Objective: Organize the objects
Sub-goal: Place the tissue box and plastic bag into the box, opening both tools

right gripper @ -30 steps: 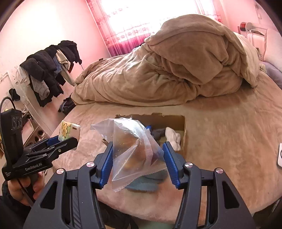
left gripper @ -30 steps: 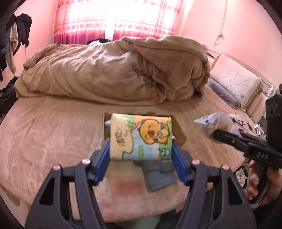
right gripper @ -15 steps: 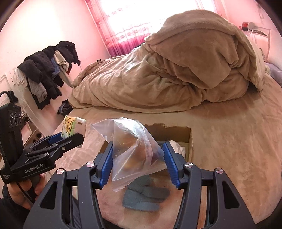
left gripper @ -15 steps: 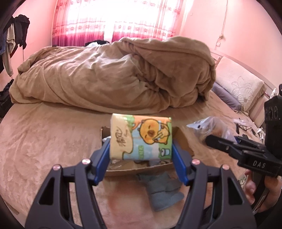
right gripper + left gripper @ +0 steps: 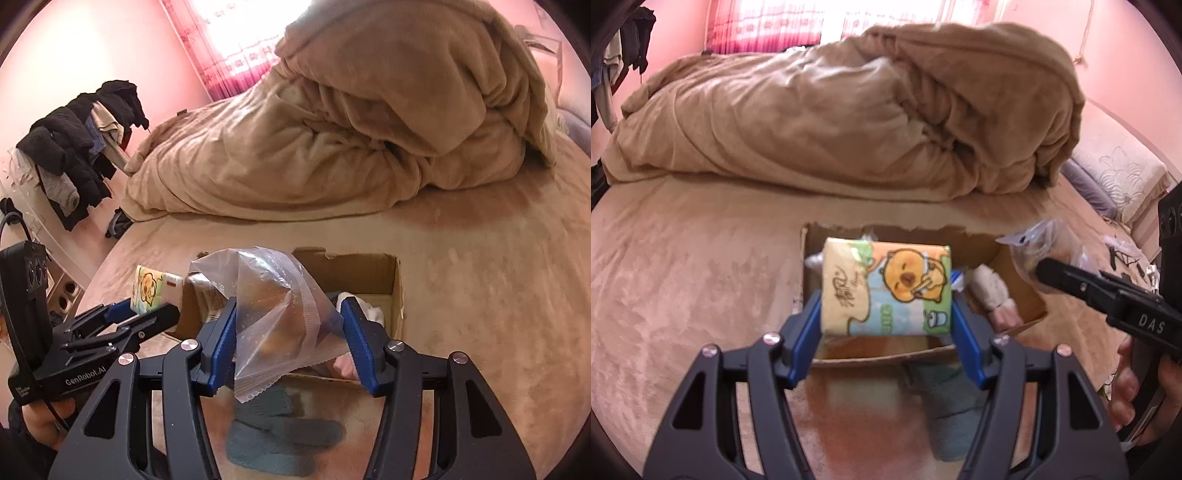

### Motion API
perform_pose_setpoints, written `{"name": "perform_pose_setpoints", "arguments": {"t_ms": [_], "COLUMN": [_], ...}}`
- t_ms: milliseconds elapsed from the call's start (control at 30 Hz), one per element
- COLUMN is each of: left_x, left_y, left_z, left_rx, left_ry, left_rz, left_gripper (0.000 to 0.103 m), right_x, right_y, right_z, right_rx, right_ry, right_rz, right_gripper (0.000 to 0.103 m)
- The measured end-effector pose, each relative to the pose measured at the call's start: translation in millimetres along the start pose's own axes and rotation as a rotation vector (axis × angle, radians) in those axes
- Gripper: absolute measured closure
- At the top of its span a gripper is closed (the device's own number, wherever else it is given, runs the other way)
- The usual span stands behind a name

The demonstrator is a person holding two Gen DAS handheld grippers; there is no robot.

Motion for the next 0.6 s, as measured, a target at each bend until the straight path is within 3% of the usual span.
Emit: {"name": "perform_pose_setpoints", "arguments": {"t_ms": [400,600], "left_x": [-44.5,-48.5], "left_y": [19.9,16.3], "left_z": [20.2,22.8], "left_rx": [0.017,0.0], "left_ry": [0.09,0.114], "left_rz": [-0.019,-0.022], "left_gripper": [0.038,0.031], "right_x": [-58.6,-66.4], "right_y": [-8.0,-1.8], "right_z": [23.2,26.8], "right_rx": [-0.028,-0.018], "right_ry": [0.091,0.096], "right_rz": [0.022,0.019], "right_gripper": [0.046,0.045]}}
Point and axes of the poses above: each gripper's, at about its wrist camera, not at the fingertips, and x roughly against the way its jaws point, y to its left, z to its underside, the point moved 6 cm from there along -x, roughly the way its jaws point, and after that the axes turned 14 degrees about z, right-handed, at the moved point
